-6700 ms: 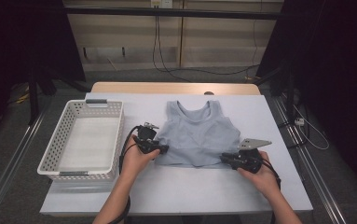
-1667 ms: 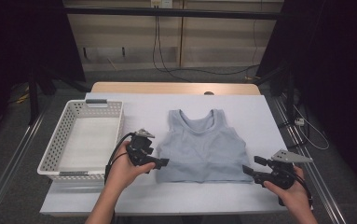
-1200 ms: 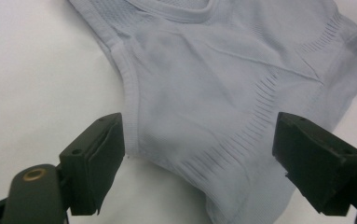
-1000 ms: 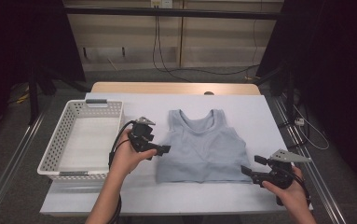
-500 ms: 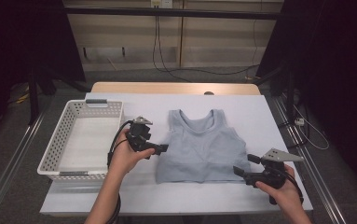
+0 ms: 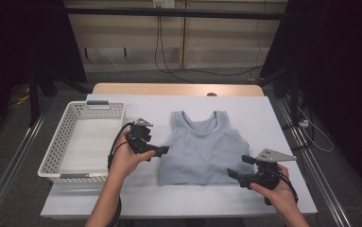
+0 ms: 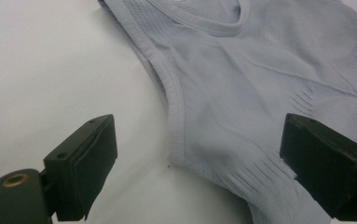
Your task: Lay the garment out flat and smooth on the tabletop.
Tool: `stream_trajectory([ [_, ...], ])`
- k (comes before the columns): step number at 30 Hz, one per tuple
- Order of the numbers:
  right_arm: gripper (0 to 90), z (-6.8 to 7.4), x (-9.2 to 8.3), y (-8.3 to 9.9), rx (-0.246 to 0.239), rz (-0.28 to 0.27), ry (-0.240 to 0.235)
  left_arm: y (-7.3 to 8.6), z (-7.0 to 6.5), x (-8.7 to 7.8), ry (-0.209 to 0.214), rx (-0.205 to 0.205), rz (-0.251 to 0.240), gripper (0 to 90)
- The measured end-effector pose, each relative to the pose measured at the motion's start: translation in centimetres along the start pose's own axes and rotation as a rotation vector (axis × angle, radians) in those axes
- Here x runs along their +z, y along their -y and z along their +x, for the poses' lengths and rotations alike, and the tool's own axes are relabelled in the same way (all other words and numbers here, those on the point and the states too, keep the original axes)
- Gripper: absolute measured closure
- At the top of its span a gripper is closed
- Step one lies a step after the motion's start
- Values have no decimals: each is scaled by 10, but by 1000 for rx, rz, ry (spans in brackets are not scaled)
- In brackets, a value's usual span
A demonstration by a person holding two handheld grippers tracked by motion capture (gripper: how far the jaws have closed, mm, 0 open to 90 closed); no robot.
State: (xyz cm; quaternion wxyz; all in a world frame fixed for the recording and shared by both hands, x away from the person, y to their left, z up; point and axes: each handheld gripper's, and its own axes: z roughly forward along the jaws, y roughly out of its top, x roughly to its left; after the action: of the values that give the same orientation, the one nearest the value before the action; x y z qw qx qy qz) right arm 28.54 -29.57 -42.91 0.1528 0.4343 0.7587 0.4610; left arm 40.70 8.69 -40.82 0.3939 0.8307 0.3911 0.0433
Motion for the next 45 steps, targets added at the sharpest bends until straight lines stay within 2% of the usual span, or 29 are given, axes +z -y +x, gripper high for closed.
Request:
stream_trajectory([
  [5,164,6,7,-3,-24,17,-14,0,0,1,2,5,4,113],
  [12,158,18,20,-6,-55,36,-38,2,3,1,-4,-9,-6,113],
  [18,159,34,34,-11,-102,44,-74,2,4,0,-7,-6,-9,113],
  [28,153,54,57,-13,-140,71,-122,3,7,0,-13,-8,-14,115],
  [37,156,63,64,-19,-163,64,-136,4,6,2,-9,-9,-8,115],
  [45,167,74,70,-25,-178,58,-178,4,8,1,-9,-12,-11,115],
])
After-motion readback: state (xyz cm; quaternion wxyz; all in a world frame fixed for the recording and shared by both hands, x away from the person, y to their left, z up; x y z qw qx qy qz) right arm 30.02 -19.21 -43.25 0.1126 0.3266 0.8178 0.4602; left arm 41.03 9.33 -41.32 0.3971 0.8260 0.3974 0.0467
